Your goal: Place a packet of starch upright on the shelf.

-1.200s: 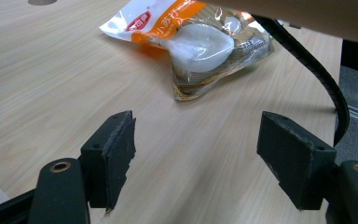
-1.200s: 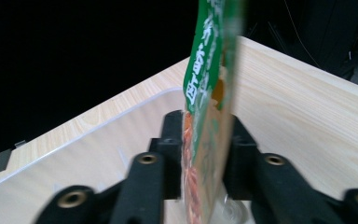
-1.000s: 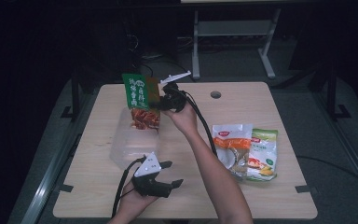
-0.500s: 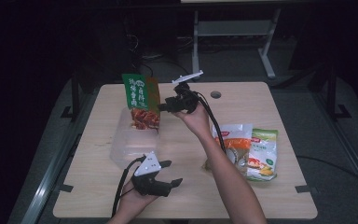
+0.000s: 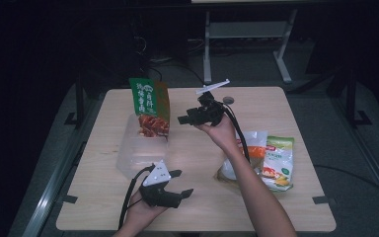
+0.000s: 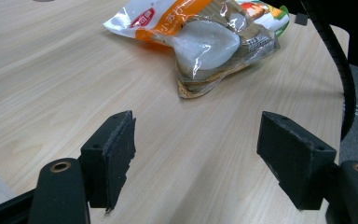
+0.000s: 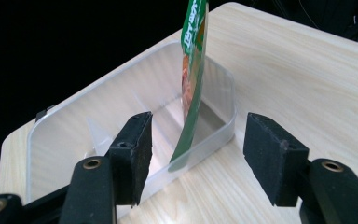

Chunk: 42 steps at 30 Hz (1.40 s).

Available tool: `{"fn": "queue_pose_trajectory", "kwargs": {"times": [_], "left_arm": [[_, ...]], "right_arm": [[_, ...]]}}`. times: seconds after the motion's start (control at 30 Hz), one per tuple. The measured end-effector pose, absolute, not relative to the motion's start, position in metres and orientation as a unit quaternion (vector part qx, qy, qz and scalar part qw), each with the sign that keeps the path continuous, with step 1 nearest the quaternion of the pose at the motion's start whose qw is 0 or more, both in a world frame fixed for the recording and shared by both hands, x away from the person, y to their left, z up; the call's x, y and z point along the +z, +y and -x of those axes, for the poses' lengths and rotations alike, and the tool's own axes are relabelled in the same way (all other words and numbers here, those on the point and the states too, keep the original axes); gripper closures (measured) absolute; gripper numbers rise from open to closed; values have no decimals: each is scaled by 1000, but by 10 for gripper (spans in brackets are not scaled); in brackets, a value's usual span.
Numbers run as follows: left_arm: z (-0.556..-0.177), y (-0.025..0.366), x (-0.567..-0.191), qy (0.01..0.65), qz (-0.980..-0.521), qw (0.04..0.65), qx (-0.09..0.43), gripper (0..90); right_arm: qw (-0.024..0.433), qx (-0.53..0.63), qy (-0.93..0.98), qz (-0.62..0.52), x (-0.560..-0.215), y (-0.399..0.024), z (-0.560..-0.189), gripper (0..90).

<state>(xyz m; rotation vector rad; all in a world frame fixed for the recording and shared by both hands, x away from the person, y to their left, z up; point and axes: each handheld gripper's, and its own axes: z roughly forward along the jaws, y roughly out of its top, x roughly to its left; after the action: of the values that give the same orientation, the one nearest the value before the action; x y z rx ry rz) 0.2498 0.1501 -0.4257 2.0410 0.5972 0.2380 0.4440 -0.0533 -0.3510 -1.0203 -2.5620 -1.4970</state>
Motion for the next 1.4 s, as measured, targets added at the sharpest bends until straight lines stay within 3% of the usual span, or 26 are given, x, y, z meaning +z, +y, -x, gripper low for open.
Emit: {"fn": "queue_pose_trajectory", "kwargs": {"times": [0.43,1.4], "left_arm": [[-250,149,-427,242,-841,474,95,274],[-250,149,-427,239,-843,471,99,275]], "right_arm": [[7,-456,-826,333,-351,-76,-428,355],[-6,-426,-822,378,-359,-149,-390,347]]}}
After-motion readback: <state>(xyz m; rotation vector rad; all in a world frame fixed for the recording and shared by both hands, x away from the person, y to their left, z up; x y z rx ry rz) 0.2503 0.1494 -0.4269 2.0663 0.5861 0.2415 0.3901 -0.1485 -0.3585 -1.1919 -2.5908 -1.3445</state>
